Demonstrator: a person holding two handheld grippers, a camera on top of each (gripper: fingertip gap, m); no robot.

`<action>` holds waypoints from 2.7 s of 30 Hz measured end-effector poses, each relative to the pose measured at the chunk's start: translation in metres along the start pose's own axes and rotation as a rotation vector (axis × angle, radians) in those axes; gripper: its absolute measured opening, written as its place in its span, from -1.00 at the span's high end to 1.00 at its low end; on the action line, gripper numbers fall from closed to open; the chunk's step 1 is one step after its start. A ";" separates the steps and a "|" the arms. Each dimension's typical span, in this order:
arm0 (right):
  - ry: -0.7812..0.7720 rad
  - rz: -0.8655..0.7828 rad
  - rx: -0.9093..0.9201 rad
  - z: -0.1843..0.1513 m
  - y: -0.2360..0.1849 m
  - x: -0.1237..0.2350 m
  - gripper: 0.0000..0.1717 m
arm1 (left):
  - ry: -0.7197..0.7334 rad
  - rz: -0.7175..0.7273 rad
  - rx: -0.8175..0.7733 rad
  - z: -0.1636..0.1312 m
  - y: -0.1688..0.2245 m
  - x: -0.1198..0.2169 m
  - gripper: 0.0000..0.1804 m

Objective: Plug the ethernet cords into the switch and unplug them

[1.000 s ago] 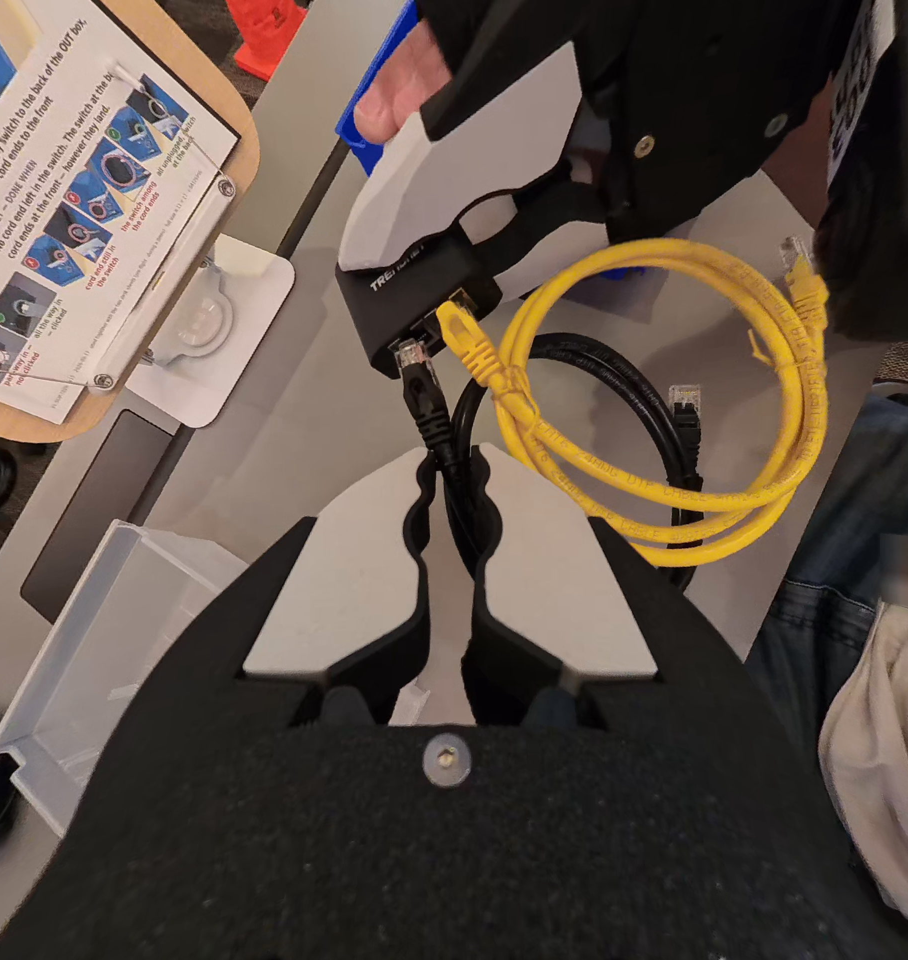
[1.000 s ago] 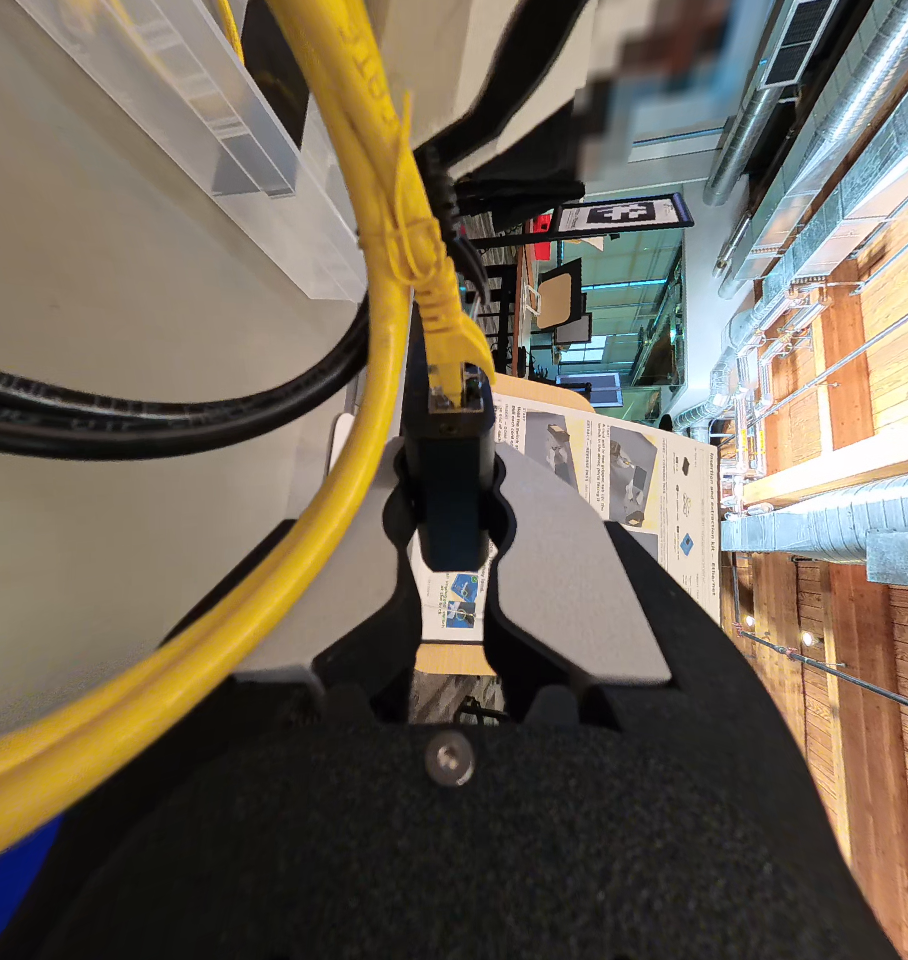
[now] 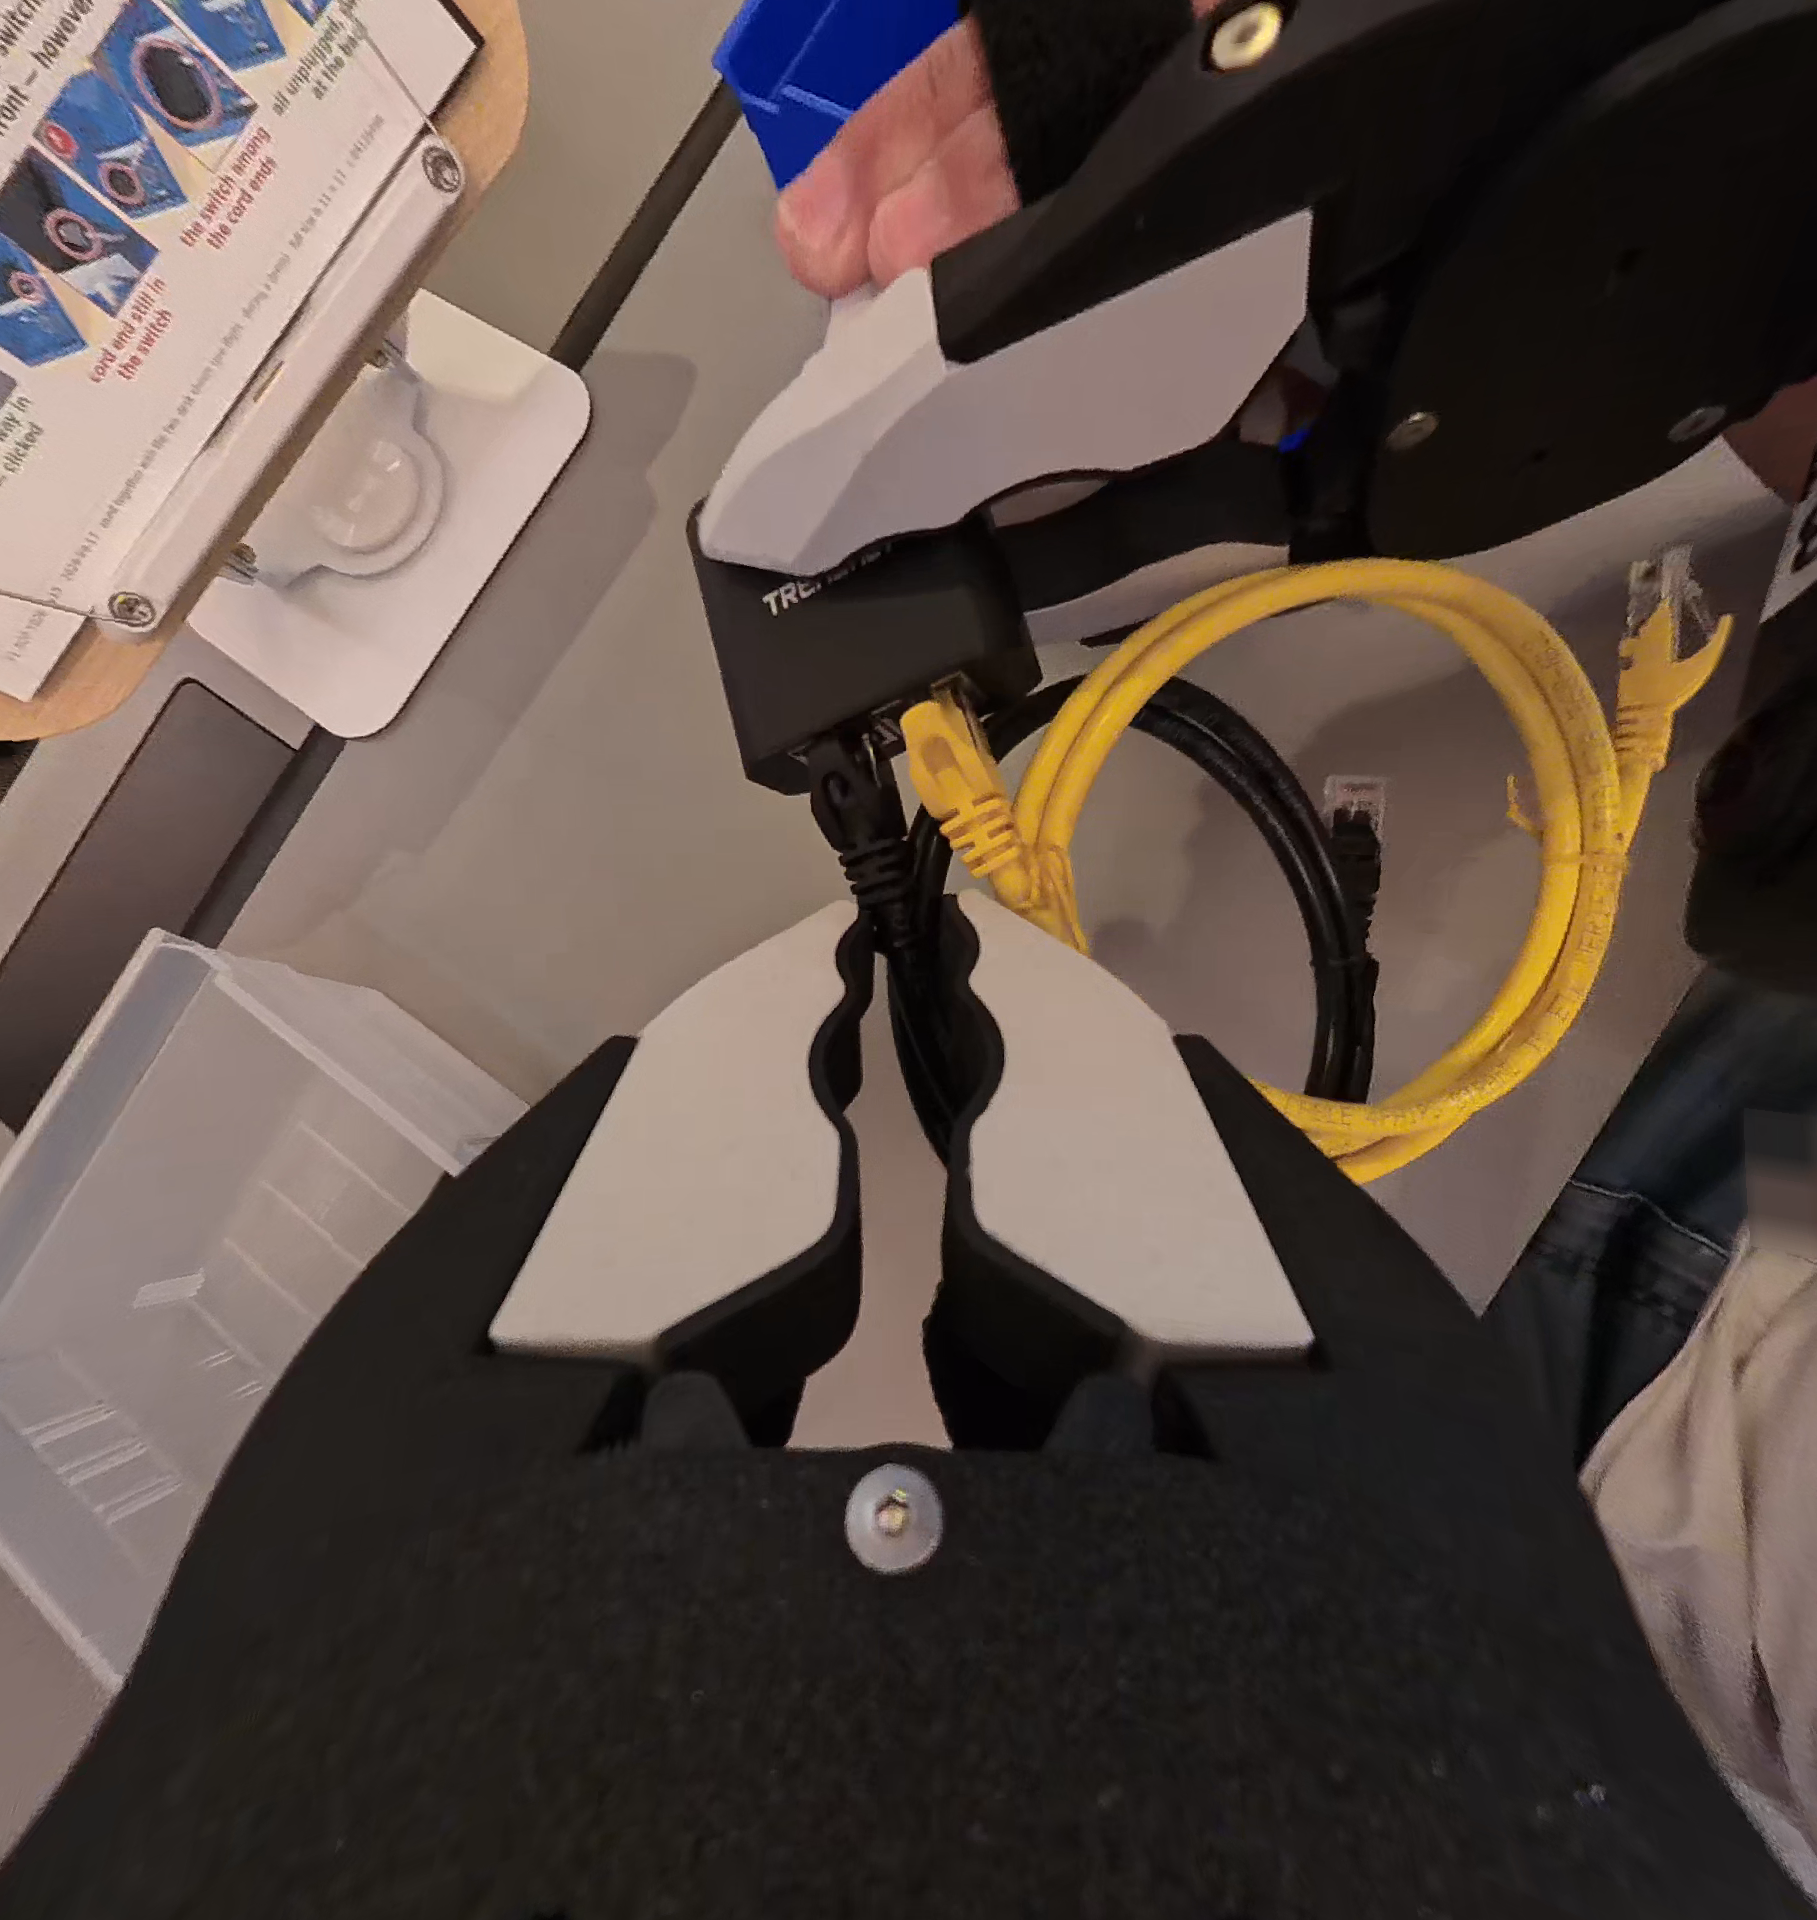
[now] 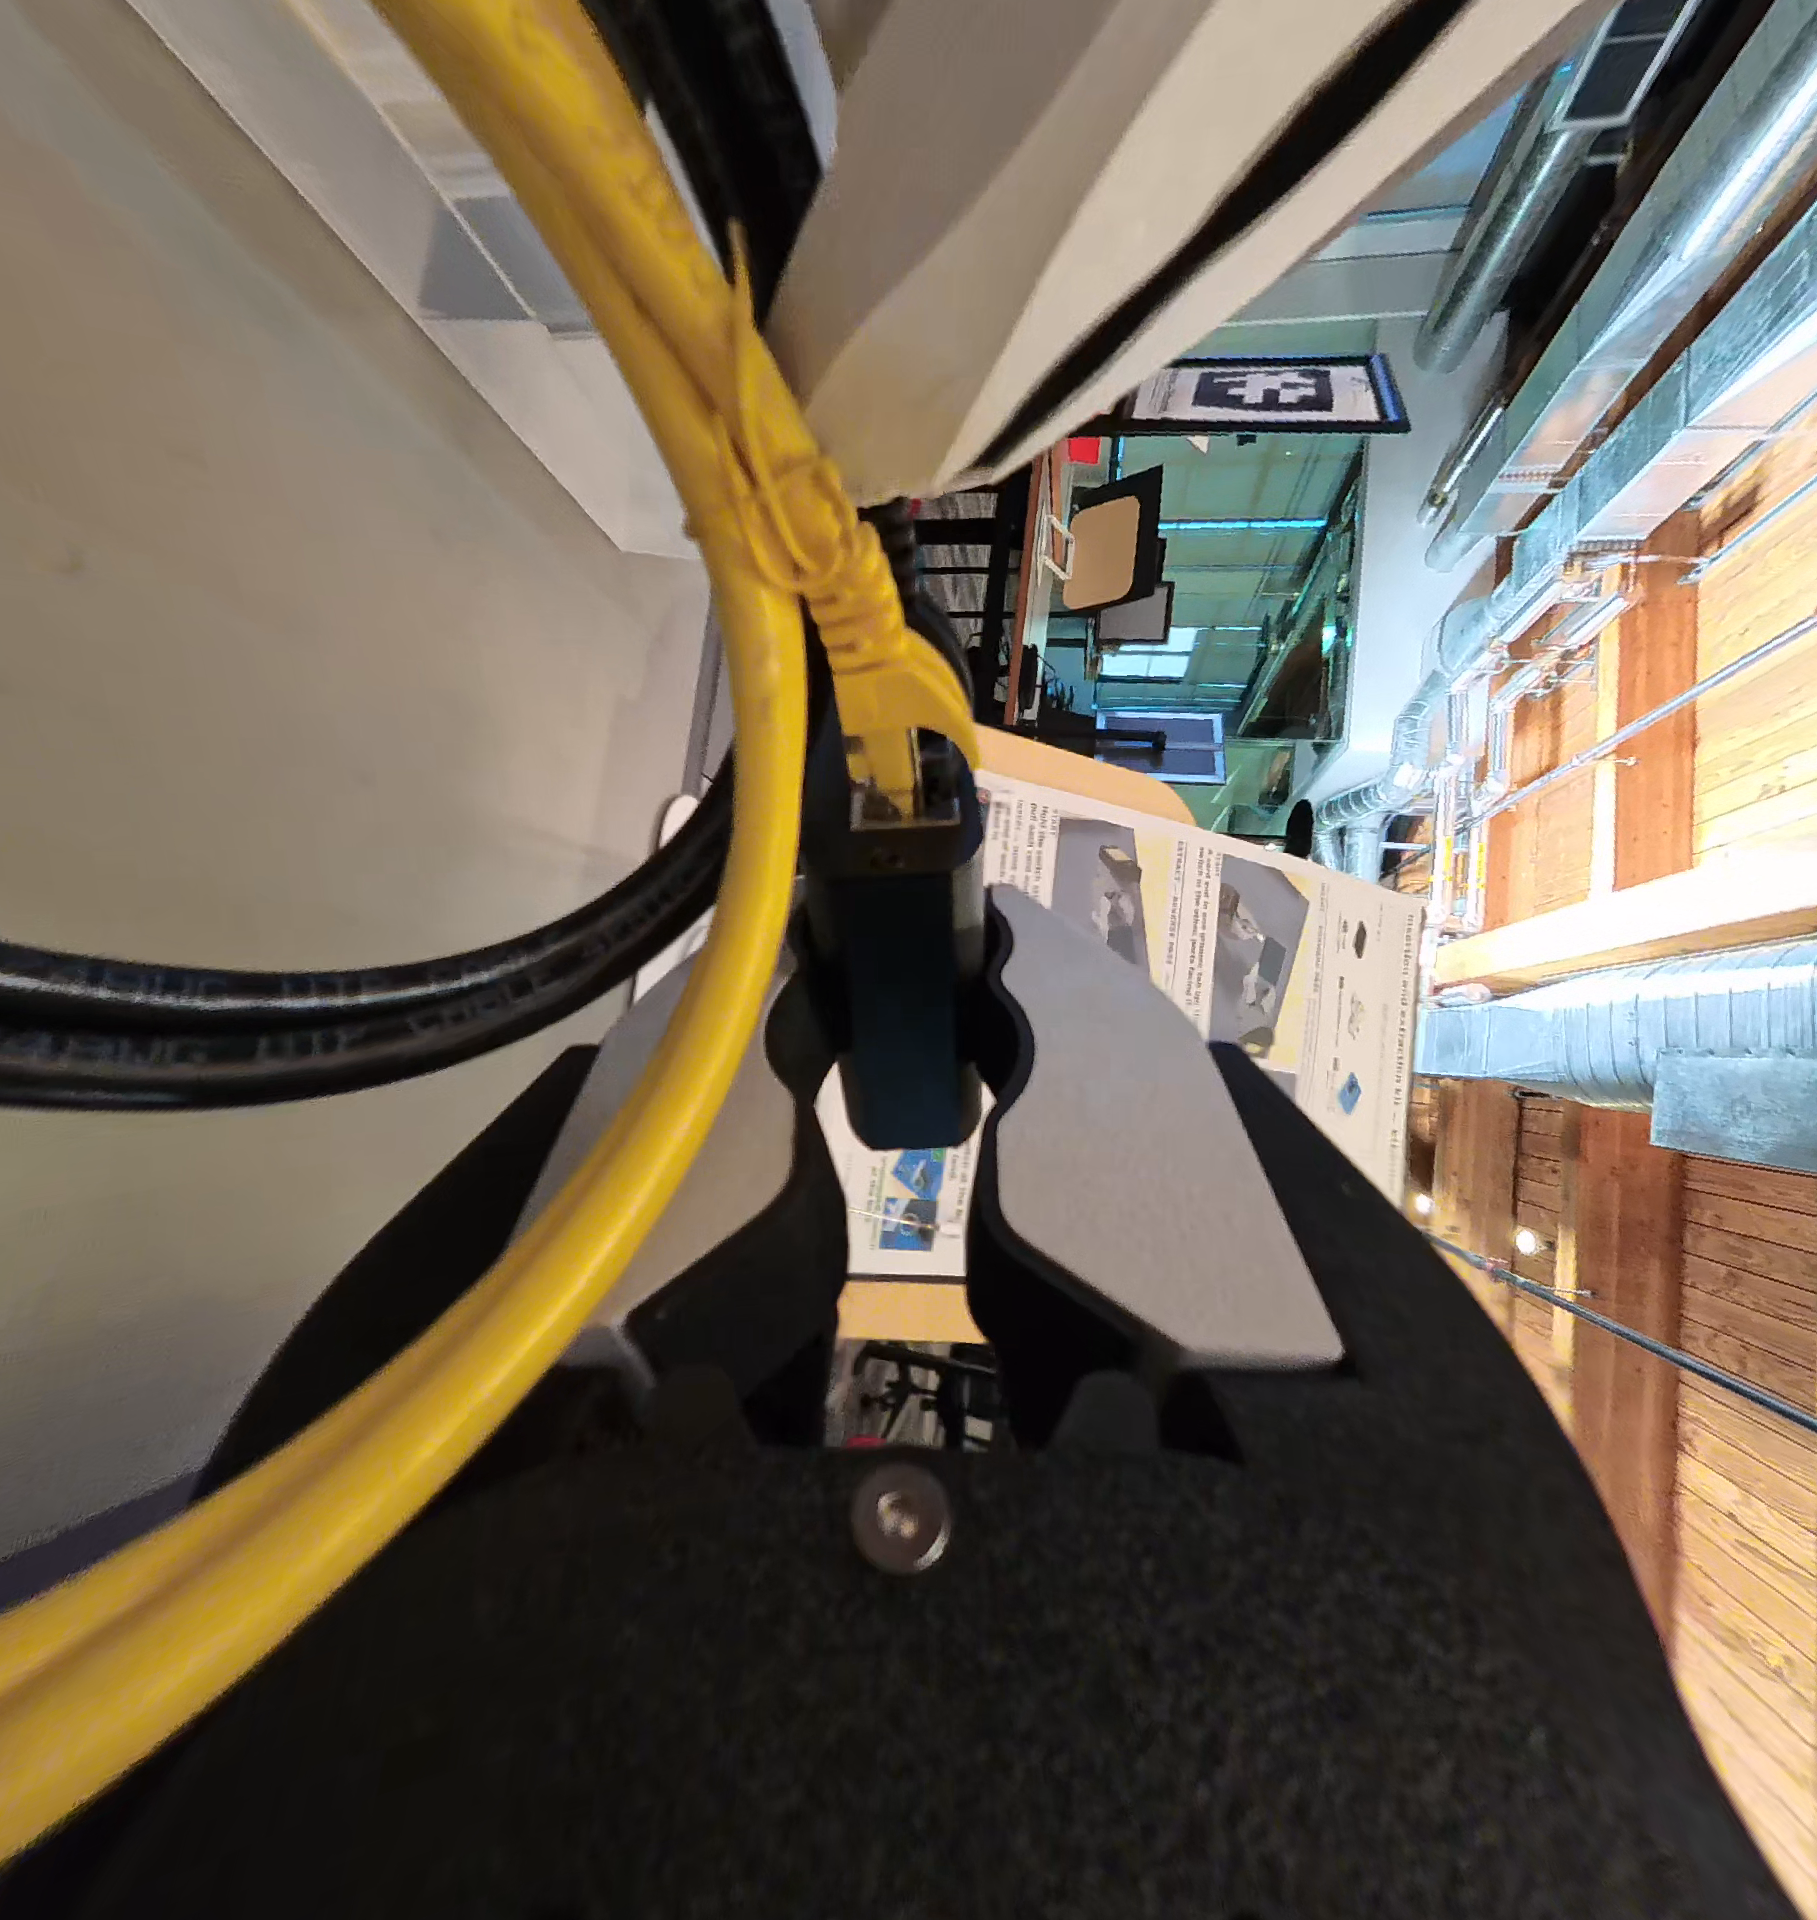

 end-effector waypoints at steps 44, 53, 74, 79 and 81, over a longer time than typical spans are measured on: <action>0.013 0.031 0.050 -0.007 -0.008 -0.001 0.72 | 0.189 -0.363 0.359 -0.019 0.015 -0.033 0.73; 0.213 0.126 -0.255 -0.017 0.018 0.026 0.47 | 0.446 -0.826 0.127 -0.031 0.020 -0.004 0.74; 1.254 0.549 -0.866 0.017 0.049 0.090 0.65 | 0.874 -1.838 -0.167 0.047 0.042 -0.033 0.74; 1.194 0.525 -0.880 0.014 0.048 0.081 0.68 | 0.984 -1.895 -0.175 0.048 0.040 -0.047 0.73; 1.151 0.531 -0.881 0.014 0.049 0.078 0.68 | 1.010 -1.912 -0.136 0.050 0.038 -0.052 0.71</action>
Point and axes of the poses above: each gripper's, where its closed fingertips meet, x back along the fingers, z out of its top, y = z × x across the jaws, the point moved 5 cm from there along x, back along the fingers, and after that the axes turned 5 degrees about -x, right-handed, at the moved point
